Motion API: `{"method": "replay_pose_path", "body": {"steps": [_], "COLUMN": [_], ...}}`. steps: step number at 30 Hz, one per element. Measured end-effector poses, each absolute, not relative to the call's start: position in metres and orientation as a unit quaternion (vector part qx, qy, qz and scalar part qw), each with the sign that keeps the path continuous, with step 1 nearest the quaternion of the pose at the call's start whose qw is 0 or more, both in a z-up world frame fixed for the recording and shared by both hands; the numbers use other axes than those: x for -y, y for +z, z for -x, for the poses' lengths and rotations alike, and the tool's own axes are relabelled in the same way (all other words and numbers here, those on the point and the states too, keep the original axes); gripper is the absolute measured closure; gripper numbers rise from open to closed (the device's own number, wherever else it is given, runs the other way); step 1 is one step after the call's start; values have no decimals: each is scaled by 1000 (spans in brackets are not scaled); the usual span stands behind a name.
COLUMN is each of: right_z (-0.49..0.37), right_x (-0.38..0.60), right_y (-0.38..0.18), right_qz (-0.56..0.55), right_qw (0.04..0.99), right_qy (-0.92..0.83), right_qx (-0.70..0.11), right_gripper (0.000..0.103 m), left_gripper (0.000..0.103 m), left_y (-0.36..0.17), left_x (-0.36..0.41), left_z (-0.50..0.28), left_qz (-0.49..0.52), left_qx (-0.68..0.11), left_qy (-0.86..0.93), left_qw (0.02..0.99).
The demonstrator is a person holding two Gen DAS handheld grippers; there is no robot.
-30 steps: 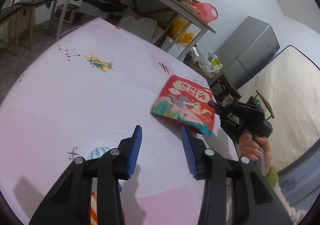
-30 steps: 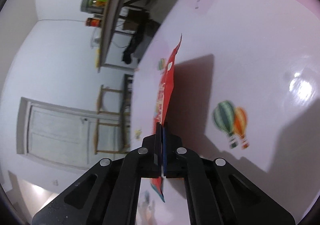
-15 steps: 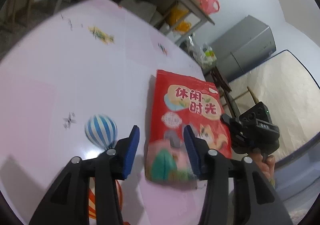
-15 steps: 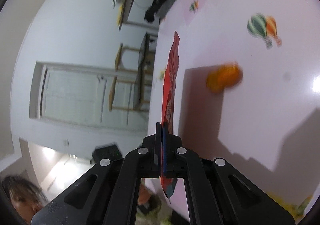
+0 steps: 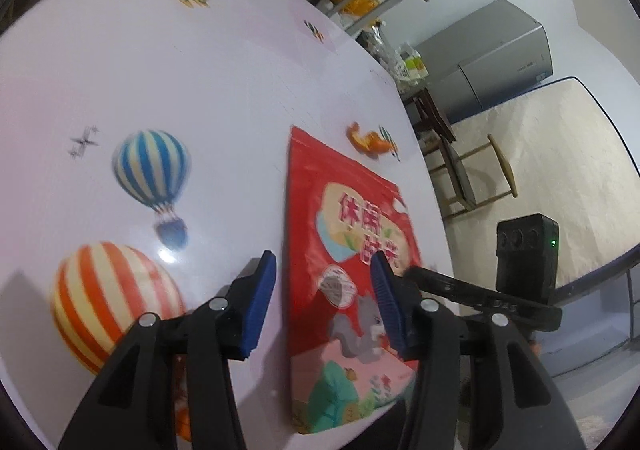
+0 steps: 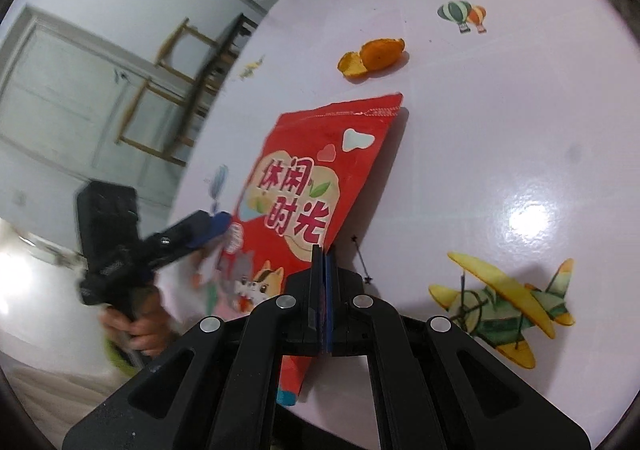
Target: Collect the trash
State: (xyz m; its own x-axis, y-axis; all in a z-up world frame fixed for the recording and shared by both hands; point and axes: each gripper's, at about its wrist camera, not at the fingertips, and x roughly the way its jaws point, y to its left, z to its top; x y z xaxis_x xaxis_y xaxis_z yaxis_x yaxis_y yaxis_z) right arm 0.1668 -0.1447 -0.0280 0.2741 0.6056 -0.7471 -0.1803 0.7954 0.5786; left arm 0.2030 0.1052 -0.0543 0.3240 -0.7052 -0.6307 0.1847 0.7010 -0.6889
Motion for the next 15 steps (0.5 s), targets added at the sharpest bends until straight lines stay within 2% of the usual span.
{"method": "replay_pose_path", "body": {"steps": [5, 13, 15], "right_z": [-173, -166, -166], "right_x": [146, 147, 148], "right_y": [-32, -36, -37], "right_qz": [-170, -165, -167], "right_qw": [785, 790, 790], "right_qy": [247, 249, 250], "right_qx": [-542, -536, -534], "right_gripper": [103, 103, 103], "left_gripper": [56, 55, 55], "left_y": [-54, -62, -61], "left_x": [-98, -102, -98], "left_z": [-204, -208, -208], "left_qz": [269, 351, 338], "left_qx": [-514, -509, -512], "left_qy": [-299, -341, -335], "left_qw": [758, 708, 715]}}
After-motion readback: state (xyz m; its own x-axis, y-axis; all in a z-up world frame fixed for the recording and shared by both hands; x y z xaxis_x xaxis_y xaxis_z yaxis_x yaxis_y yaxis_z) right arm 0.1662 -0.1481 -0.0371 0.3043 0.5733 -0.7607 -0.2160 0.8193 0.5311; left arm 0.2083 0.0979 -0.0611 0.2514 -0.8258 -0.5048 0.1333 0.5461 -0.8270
